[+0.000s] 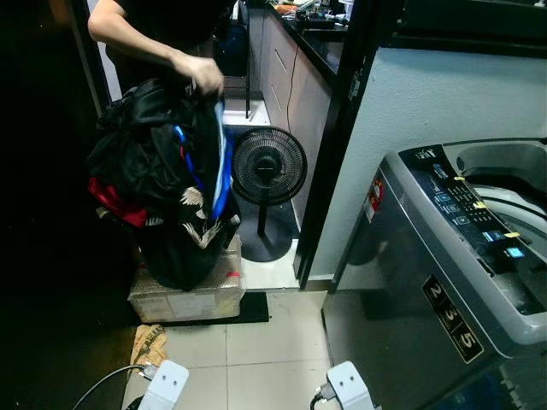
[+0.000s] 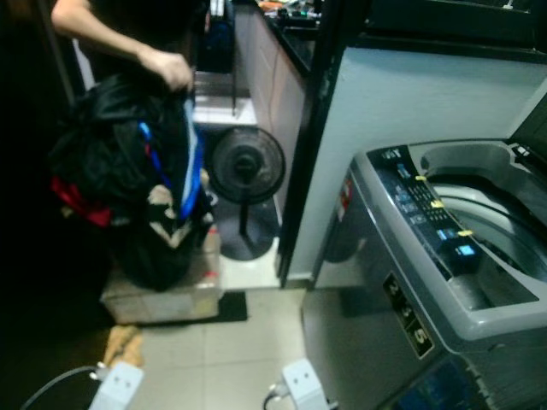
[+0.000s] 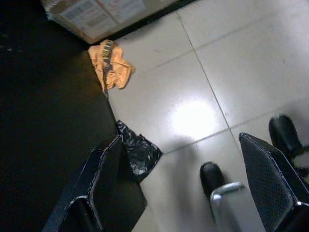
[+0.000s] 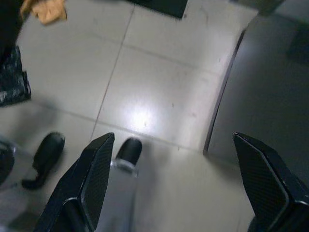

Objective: Clothes washing

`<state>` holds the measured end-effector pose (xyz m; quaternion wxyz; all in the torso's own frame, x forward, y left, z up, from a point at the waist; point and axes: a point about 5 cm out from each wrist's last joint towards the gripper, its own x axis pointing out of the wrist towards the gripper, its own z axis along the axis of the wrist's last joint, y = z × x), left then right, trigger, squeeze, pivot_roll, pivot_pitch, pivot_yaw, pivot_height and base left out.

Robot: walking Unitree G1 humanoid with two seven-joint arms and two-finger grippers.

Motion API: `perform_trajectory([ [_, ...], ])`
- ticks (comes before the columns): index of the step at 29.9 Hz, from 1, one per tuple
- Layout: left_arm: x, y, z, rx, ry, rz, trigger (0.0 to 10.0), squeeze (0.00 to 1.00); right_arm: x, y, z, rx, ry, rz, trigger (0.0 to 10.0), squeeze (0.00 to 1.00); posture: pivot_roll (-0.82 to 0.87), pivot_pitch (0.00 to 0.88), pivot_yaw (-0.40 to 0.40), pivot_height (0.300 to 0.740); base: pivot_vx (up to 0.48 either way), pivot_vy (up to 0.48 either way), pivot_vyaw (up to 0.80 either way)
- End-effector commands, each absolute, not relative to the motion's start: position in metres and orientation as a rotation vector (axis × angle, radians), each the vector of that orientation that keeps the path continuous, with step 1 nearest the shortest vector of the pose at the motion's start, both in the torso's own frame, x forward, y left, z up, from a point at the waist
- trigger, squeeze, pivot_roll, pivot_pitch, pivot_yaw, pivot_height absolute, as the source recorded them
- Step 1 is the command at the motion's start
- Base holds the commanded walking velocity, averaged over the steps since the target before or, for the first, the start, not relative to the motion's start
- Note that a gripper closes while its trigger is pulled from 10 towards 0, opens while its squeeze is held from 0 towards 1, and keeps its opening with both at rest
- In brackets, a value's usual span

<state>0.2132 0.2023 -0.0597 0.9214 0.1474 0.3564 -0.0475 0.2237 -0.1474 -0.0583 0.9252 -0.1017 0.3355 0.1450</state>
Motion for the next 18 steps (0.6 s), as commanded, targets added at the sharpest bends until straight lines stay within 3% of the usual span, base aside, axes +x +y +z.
perform_trajectory([
  [1,0.214,0.204,-0.058,0.277,0.711,-0.076,10.0,0.0,0.225,-0.148,-0.057,-0.184,0.669,0.285,10.0,0.0,0.06,0.0,-0.031,0.74,0.0,0.0,0.0],
  [18,0.21,0.207,-0.042,0.206,0.489,-0.012,10.0,0.0,0.238,-0.165,-0.033,-0.086,0.433,0.223,10.0,0.0,0.05,0.0,-0.063,0.74,0.0,0.0,0.0],
])
